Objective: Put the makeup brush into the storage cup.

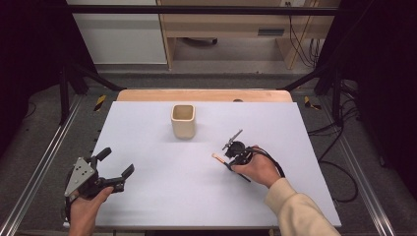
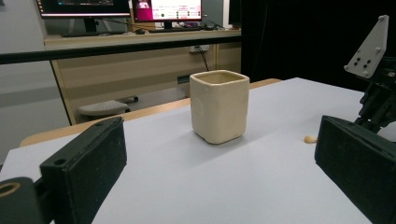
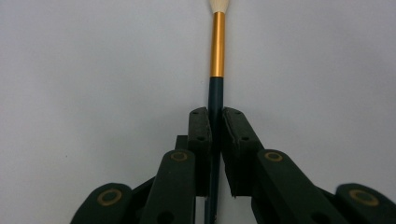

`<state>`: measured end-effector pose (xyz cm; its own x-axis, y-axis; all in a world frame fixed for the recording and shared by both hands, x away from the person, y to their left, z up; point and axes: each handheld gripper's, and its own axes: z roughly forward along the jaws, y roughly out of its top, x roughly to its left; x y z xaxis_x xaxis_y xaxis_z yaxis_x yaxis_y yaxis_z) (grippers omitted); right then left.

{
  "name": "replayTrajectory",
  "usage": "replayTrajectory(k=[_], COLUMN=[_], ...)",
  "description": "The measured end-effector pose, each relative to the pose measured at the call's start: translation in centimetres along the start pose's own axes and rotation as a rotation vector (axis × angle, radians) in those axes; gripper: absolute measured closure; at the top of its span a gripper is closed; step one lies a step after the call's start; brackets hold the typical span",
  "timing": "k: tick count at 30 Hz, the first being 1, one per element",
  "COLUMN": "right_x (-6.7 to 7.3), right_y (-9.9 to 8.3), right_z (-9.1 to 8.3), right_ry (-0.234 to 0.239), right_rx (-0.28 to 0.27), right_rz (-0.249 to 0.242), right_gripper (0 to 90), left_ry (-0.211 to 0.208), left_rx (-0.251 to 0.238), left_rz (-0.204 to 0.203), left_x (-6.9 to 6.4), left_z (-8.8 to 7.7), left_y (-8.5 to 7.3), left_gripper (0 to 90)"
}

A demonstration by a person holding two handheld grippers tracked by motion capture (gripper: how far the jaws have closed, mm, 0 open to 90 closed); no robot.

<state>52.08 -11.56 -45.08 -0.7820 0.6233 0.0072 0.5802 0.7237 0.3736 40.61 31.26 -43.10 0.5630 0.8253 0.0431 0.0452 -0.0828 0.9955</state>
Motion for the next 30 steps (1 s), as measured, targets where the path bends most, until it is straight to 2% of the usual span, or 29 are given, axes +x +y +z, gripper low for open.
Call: replayTrajectory(k=[15, 22, 30], right_x=[-0.1, -0.4, -1.1], right_y=[-0.1, -0.7, -1.4], right_z=[-0.1, -1.1, -2.8], right_ry=[0.001, 0.016, 0.018], right_rx=[-0.008, -0.076, -0.185], right_rz=[-0.001, 0.031, 0.065], right_gripper=[83.6, 83.6, 83.6], left_ry=[0.001, 0.000, 0.000], left_rx=[-0.001, 0.002, -0.003], left_rz=[0.000, 0.002, 0.001], left_x=[0.0, 0.0, 0.0], left_z=[0.0, 0.0, 0.0], left_y=[0.0, 0.0, 0.1], left_gripper=[1.6, 1.6, 1.6])
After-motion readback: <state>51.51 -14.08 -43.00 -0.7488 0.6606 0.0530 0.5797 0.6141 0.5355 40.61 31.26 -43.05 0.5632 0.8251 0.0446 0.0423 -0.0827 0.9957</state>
